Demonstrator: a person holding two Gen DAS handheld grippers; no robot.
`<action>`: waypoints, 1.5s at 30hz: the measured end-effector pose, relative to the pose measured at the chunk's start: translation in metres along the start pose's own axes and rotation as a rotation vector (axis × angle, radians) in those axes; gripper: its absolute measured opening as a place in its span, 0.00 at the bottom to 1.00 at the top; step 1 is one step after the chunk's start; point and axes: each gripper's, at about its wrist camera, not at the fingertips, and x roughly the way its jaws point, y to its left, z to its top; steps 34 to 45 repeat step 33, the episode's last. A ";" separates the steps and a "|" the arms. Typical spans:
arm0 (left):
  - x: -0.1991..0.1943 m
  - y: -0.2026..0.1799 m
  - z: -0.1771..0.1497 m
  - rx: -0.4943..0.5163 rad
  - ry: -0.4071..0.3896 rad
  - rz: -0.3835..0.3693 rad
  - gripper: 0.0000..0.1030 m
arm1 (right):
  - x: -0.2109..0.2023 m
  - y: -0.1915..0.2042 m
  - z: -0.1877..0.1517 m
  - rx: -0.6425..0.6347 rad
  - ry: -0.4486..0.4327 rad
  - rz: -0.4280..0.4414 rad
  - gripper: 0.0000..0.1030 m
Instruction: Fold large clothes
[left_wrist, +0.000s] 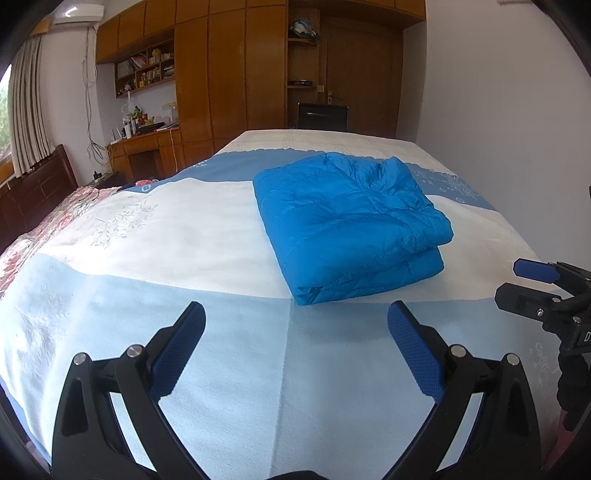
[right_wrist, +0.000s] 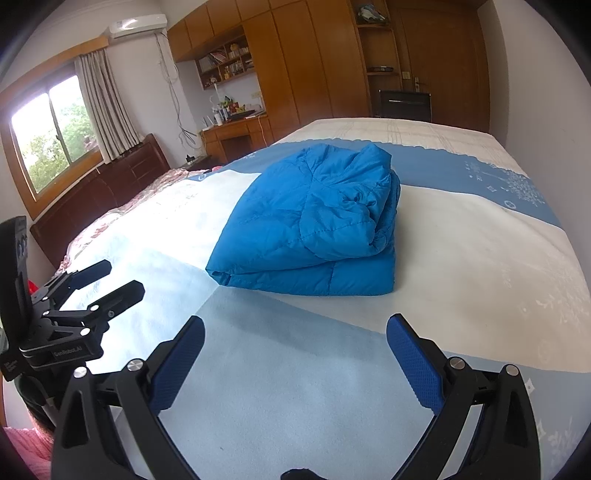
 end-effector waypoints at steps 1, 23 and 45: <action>0.000 0.000 0.000 -0.001 0.002 -0.001 0.95 | 0.000 0.000 0.000 -0.001 0.000 -0.001 0.96; 0.001 0.003 0.000 -0.003 0.017 -0.021 0.95 | 0.005 -0.001 -0.001 0.001 0.011 -0.007 0.96; 0.002 0.004 0.001 -0.001 0.022 -0.016 0.95 | 0.007 -0.006 0.000 0.007 0.015 -0.009 0.96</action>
